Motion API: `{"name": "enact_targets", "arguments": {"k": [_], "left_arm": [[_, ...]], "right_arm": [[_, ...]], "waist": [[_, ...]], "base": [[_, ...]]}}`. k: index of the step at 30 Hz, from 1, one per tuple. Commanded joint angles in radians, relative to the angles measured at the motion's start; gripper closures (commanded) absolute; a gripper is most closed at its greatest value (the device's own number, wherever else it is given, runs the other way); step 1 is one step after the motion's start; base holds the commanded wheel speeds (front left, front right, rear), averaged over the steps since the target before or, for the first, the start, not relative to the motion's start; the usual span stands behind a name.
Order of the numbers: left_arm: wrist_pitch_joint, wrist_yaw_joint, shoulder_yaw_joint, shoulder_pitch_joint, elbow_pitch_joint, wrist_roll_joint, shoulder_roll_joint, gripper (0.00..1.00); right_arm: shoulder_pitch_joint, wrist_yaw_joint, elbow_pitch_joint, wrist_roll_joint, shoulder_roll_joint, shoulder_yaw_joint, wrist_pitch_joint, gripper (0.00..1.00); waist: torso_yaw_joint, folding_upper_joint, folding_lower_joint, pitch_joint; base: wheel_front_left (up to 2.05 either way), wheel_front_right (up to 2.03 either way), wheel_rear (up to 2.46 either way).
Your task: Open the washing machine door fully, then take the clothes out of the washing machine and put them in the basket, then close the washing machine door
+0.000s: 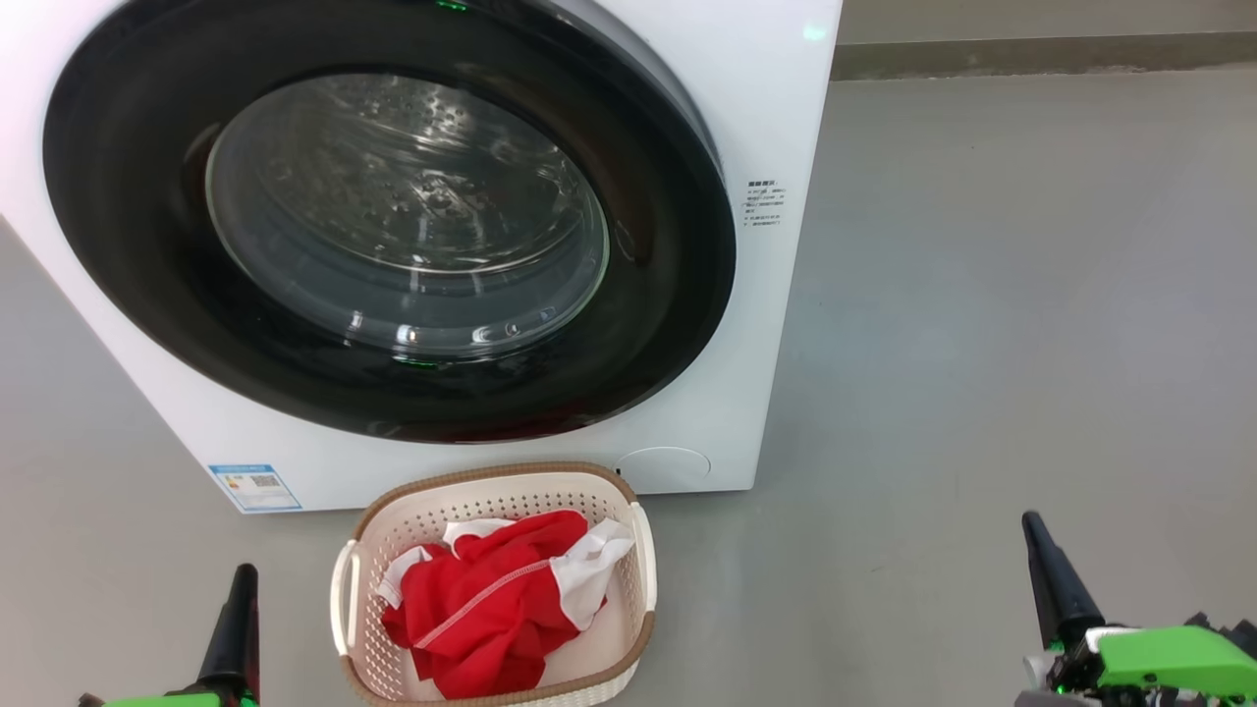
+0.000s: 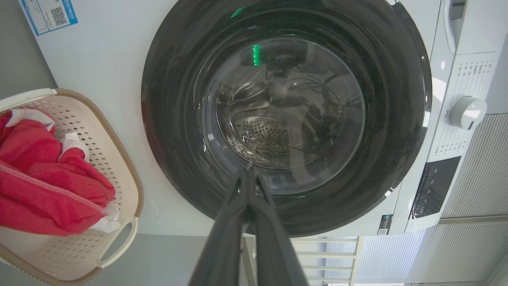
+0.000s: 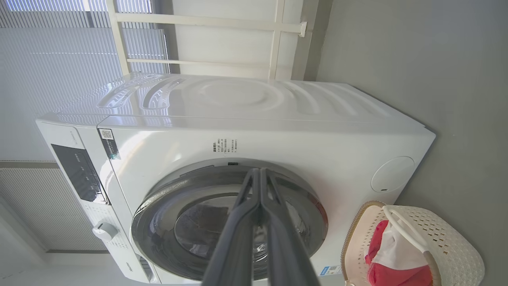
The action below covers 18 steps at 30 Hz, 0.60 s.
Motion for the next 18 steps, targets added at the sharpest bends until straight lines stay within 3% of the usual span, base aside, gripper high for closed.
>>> {"name": "enact_targets", "arguments": {"k": [1,18], "left_arm": [[0.012,-0.003,0.039,-0.052,-0.027,-0.024,0.015,1.0],[0.016,-0.003,0.041,-0.054,-0.027,-0.036,0.014,1.0]], "right_arm": [[-0.047,-0.001,-0.034,0.025,0.0,0.013,0.011,1.0],[-0.048,-0.001,-0.036,0.037,0.001,0.011,0.016,1.0]], "waist": [[0.001,0.0,0.0,0.0],[0.002,0.0,0.0,0.0]], "base": [[0.0,0.0,0.0],[0.0,0.0,0.0]]}}
